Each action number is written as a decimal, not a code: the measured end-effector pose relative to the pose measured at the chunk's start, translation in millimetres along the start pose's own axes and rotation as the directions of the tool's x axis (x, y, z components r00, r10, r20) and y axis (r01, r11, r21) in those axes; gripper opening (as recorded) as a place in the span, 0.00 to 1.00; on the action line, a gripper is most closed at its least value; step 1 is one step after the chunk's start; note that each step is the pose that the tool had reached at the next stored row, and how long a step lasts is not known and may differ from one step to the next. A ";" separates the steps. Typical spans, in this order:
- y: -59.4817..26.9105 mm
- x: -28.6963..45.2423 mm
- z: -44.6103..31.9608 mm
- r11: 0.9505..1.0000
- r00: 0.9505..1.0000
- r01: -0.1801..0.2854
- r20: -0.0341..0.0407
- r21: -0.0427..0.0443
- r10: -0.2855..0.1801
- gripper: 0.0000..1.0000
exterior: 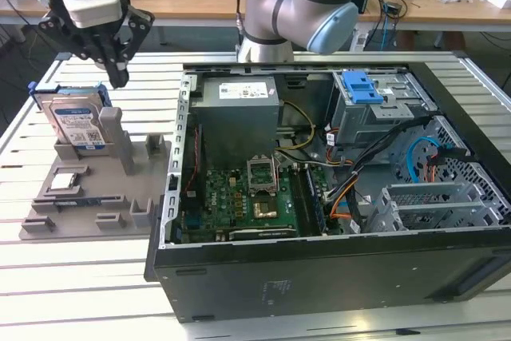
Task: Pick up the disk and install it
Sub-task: 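Reach for the disk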
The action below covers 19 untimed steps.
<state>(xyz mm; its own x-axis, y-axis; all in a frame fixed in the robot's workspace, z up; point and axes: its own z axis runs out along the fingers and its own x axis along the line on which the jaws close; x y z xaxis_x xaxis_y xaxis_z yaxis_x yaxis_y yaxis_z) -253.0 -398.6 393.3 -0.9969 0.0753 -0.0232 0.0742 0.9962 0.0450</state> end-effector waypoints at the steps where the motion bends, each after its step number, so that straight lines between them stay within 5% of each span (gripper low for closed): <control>1: -0.4 6.5 -0.1 1.000 1.000 0.000 0.000 0.000 0.000 0.11; 9: -1.2 41.1 -0.9 1.000 1.000 0.000 0.000 0.000 0.000 0.11; 19: -2.7 69.7 -1.7 1.000 1.000 0.000 0.000 0.000 0.000 0.11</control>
<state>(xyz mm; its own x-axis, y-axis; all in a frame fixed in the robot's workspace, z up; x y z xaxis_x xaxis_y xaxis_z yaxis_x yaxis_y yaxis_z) -322.7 -396.1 393.3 -0.9969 0.0753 -0.0233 0.0742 0.9962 0.0450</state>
